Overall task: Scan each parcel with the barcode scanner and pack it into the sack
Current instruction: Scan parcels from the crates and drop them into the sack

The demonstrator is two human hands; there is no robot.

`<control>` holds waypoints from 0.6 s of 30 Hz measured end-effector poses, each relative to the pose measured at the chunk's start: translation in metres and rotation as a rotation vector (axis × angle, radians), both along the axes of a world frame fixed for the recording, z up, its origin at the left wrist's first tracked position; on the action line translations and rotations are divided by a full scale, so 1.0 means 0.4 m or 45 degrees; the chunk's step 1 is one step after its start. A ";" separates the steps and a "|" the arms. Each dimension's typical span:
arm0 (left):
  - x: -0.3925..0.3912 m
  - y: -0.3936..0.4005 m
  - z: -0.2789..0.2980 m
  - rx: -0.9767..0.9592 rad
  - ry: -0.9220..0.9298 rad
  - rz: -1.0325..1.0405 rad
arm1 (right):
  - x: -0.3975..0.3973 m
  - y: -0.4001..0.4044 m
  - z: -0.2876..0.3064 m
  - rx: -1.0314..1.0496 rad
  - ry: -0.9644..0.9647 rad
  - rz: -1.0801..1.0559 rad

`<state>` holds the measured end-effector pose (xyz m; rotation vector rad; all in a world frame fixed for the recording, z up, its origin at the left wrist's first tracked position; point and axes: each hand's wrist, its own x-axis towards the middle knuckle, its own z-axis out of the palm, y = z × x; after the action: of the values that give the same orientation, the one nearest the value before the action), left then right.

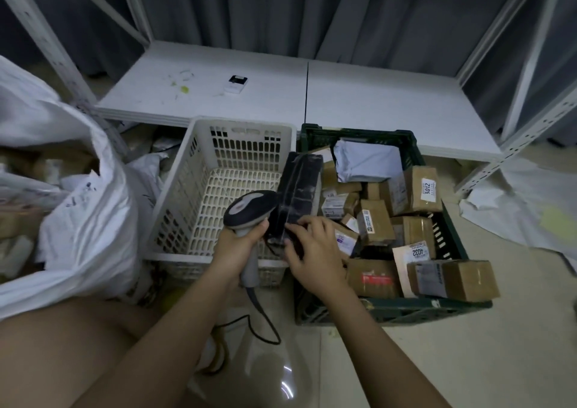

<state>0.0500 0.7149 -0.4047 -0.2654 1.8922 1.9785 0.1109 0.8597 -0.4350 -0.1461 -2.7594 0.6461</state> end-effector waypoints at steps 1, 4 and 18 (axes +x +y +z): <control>-0.007 0.002 -0.001 0.009 -0.013 0.006 | -0.008 -0.001 0.002 -0.071 -0.020 0.021; -0.030 0.007 -0.005 -0.011 0.013 -0.011 | -0.035 -0.005 0.000 -0.257 -0.093 0.048; -0.077 -0.051 -0.084 0.031 0.004 -0.091 | -0.102 -0.013 -0.044 -0.890 -0.769 -0.409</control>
<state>0.0193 0.6946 -0.4383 -0.1854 1.8522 1.9549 0.0702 0.8545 -0.4526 -1.0590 -2.7711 1.6556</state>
